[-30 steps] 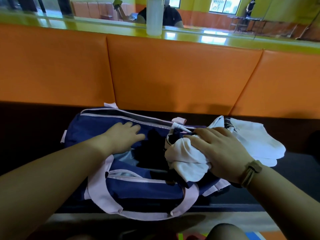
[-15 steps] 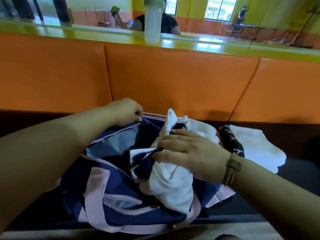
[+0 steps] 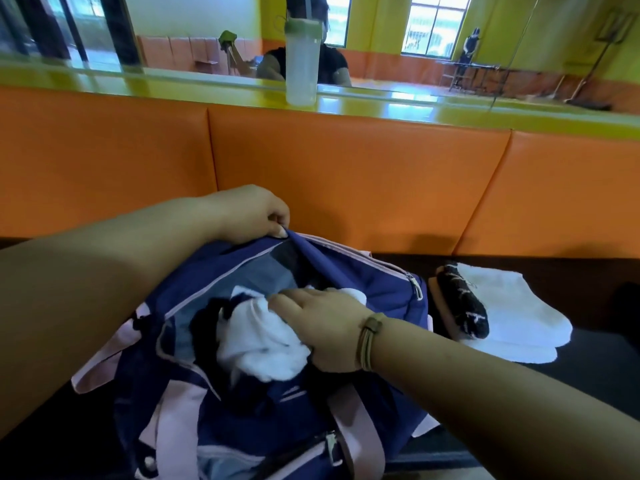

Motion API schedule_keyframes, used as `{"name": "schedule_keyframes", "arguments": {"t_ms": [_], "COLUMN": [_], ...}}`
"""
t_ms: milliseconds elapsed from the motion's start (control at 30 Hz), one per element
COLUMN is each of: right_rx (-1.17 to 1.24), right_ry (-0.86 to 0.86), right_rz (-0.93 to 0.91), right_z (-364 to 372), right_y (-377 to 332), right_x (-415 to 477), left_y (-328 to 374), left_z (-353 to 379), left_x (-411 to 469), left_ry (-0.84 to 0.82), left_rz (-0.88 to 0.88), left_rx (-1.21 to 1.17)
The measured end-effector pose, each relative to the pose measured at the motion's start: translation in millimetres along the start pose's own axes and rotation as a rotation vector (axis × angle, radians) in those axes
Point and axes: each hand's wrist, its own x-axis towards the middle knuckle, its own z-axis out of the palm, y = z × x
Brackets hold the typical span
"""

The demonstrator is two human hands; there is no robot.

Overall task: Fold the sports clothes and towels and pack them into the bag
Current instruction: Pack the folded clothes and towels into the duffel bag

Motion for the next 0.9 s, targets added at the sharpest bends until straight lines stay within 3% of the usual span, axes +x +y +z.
{"name": "schedule_keyframes", "arguments": {"t_ms": [100, 167, 333, 533, 733, 833, 900], "right_rx": [-0.104, -0.044, -0.003, -0.348, -0.454, -0.455, -0.413], "right_ry": [0.014, 0.021, 0.038, -0.165, -0.2, -0.222, -0.266], "right_rz": [0.169, 0.211, 0.092, 0.164, -0.027, 0.027, 0.171], "right_z": [-5, -5, 11, 10, -15, -5, 4], "right_y": [-7, -13, -26, -13, -15, -10, -2], "right_x": [9, 16, 18, 3, -13, -20, -24], "left_y": [4, 9, 9, -5, -9, -6, -2], "left_z": [0, -1, -5, -2, 5, 15, 22], "left_x": [0, 1, -1, -15, -7, 0, 1], "left_ry": [0.026, 0.033, 0.038, 0.054, 0.14, 0.156, 0.147], "left_rz": [0.019, 0.031, 0.033, 0.008, -0.012, -0.022, -0.027], "left_rx": [-0.023, -0.037, -0.021, -0.041, -0.042, -0.029, 0.013]}}
